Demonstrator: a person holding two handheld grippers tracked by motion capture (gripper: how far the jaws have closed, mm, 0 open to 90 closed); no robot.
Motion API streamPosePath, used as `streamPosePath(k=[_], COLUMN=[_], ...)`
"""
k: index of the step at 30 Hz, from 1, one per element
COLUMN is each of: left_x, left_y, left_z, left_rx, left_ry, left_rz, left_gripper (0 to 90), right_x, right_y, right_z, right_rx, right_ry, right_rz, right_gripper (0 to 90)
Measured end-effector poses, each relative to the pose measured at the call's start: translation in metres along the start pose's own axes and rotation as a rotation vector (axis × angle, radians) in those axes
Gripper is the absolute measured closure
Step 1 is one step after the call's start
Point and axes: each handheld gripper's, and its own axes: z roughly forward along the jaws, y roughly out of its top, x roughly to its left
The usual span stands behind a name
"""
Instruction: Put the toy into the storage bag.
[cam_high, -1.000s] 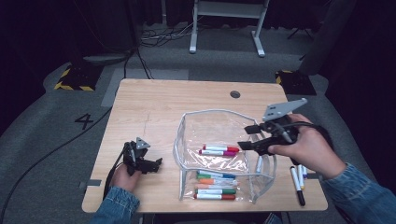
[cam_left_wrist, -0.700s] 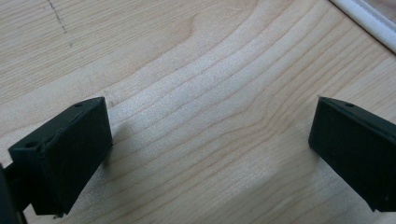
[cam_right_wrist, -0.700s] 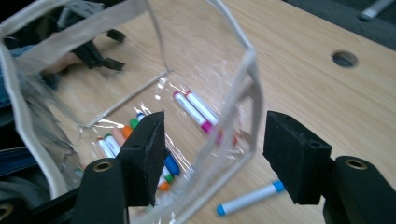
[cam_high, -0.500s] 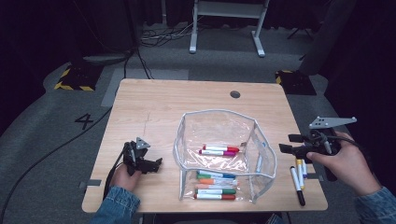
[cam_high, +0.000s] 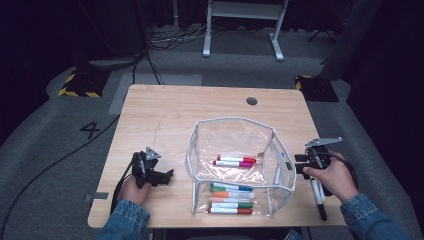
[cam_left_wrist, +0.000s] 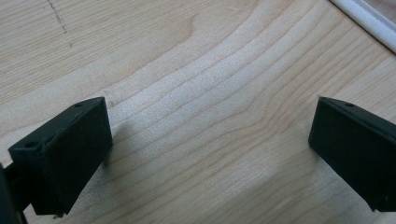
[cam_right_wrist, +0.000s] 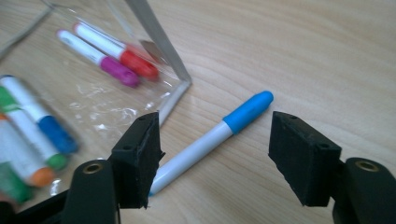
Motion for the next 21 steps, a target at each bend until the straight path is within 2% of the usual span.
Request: streamPosePath(k=[4,10,12,15,17,20,21], left_x=[0.0,0.0,0.0,0.0,0.0,0.0,0.0], left_y=[0.0,0.0,0.0,0.0,0.0,0.0,0.0], left_z=[0.0,0.0,0.0,0.0,0.0,0.0,0.0], left_rx=[0.001,0.0,0.0,0.0,0.0,0.0,-0.001], left_ry=[0.0,0.001,0.0,0.0,0.0,0.0,-0.001], left_rz=[-0.001,0.001,0.0,0.0,0.0,0.0,0.0], left_gripper=[0.0,0.0,0.0,0.0,0.0,0.0,0.0], right_x=[-0.006,-0.005,-0.003,-0.002,-0.001,-0.001,-0.001], right_y=[-0.006,-0.008,-0.007,-0.006,-0.006,-0.003,-0.002], right_z=[0.026,0.045,0.05,0.054,0.056,0.055,0.055], right_rx=[0.039,0.066,0.073,0.115,0.14,0.167,0.177], right_ry=[-0.02,-0.015,-0.027,-0.057,-0.073,-0.105,-0.121], right_rz=[0.028,0.048,0.044,0.024,0.018,0.0,0.0], right_gripper=[33.9,34.2,35.5,40.5,47.1,59.3,66.3])
